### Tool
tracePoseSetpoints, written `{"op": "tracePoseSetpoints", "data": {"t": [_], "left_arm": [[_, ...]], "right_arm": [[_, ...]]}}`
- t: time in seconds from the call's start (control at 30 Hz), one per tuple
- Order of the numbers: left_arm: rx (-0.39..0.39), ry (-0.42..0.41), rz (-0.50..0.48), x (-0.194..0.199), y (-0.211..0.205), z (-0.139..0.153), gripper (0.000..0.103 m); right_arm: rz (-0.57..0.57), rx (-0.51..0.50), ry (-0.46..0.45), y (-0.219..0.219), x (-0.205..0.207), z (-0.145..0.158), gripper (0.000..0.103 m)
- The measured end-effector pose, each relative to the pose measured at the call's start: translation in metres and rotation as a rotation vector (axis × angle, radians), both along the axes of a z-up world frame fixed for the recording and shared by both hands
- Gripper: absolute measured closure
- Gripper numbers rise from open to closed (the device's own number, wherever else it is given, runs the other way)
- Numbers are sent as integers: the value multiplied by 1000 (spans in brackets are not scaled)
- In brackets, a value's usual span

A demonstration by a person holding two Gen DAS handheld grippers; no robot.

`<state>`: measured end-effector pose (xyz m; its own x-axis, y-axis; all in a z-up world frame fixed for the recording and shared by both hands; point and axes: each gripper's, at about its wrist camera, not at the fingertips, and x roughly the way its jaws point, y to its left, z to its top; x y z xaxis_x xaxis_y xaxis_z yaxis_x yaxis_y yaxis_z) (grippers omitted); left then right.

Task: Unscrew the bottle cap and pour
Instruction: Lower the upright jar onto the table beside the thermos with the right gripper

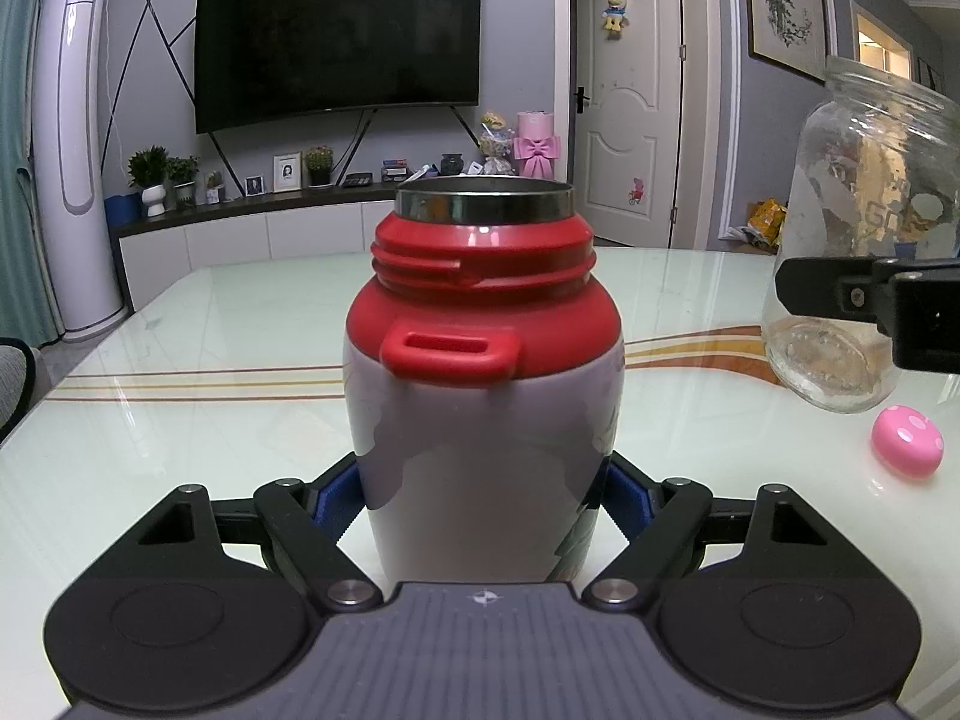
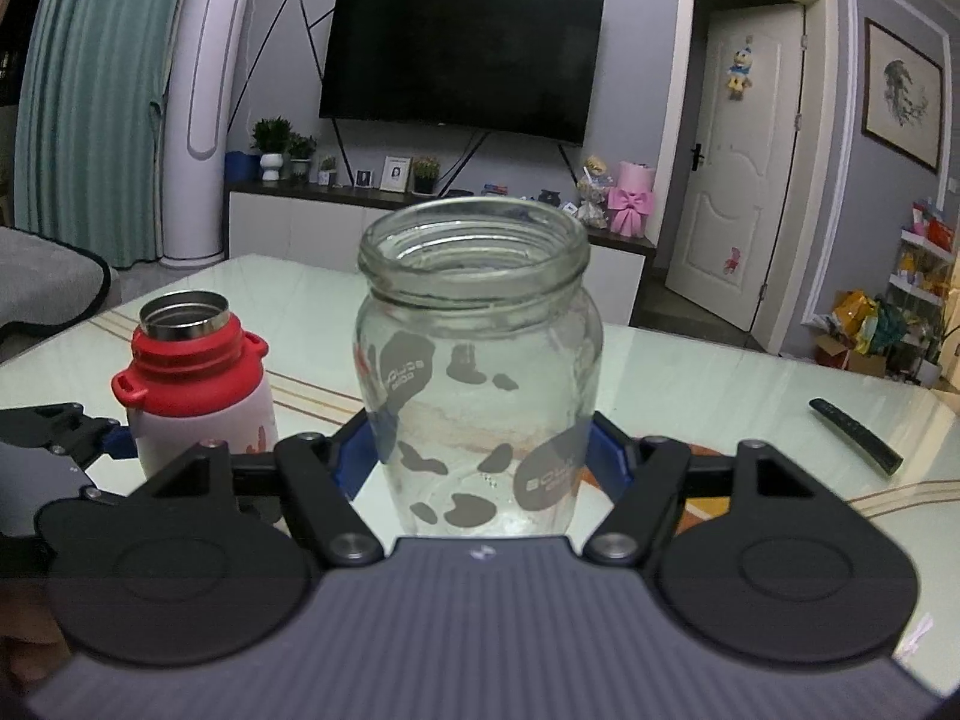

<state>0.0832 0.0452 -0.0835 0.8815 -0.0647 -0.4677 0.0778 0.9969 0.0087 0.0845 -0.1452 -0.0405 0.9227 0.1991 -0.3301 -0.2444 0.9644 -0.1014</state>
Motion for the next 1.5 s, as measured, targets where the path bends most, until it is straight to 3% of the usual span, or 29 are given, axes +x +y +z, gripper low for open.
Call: {"op": "tracePoseSetpoints", "data": {"t": [0.4, 0.77, 1.5], "left_arm": [[-1, 2, 3, 0, 1, 2, 20], [1, 2, 4, 0, 1, 2, 20], [0, 1, 5, -1, 2, 1, 20]], "right_arm": [[-9, 79, 93, -11, 12, -23, 33], [-21, 83, 166, -11, 16, -39, 32], [-38, 102, 207, -11, 12, -51, 32]]}}
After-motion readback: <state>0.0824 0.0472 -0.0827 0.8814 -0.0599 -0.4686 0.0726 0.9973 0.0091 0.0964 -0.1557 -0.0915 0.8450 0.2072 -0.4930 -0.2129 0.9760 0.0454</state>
